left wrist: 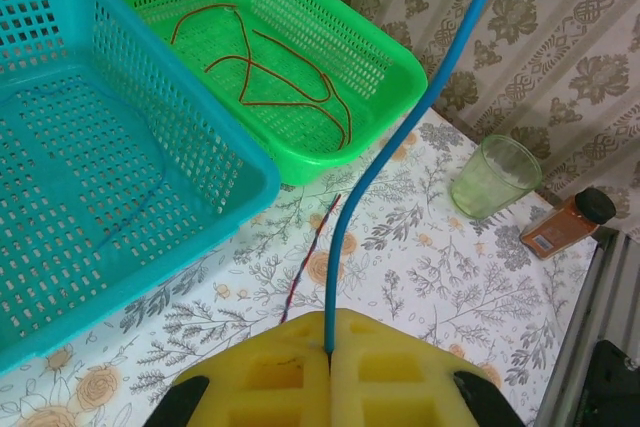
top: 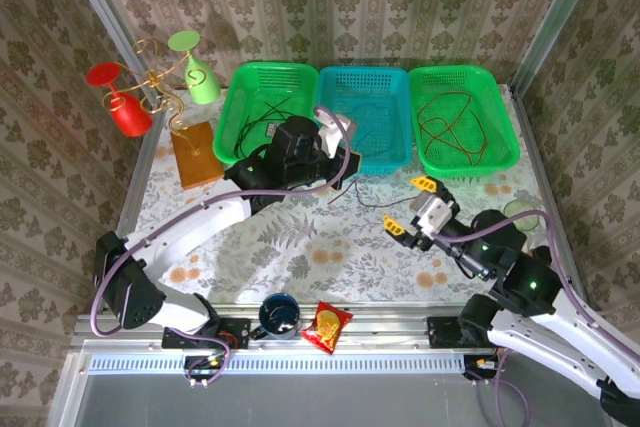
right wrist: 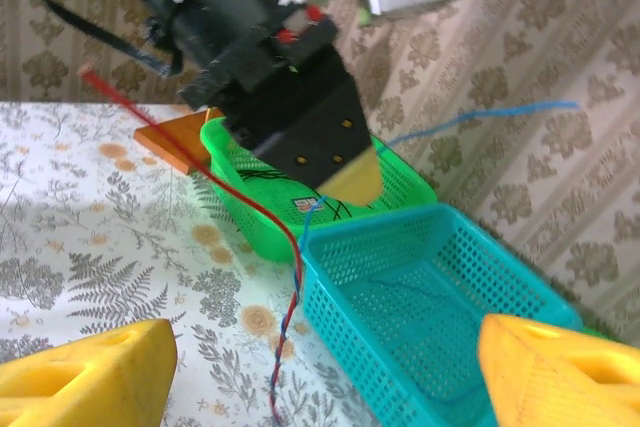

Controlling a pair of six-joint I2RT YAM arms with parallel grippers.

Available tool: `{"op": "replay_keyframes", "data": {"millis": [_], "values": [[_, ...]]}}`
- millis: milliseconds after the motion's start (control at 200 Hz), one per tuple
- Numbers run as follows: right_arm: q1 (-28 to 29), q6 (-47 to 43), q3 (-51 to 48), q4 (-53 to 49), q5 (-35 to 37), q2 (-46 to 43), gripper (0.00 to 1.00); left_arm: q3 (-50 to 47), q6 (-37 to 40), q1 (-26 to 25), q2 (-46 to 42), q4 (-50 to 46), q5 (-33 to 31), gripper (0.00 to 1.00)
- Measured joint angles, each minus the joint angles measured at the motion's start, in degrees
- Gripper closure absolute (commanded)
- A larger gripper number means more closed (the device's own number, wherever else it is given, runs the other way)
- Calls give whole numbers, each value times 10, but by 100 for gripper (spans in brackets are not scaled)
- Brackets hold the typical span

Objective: Untangle the cables

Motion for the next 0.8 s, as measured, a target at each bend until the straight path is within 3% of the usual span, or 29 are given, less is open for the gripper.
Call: {"op": "replay_keyframes", "data": {"millis": [255,500,675,800], "values": [[72,-124,11,42,12,87,24,13,-35,17,1,-23,-16,100],[81,-172,11,100,11,147,48,18,-56,22,8,-26,-16,100],[78,-175,12,135,3,185,49,18,-66,22,9,-29,-16,100],[59,-171,12,149,-23,212,42,18,-70,22,9,-30,-16,100]]}}
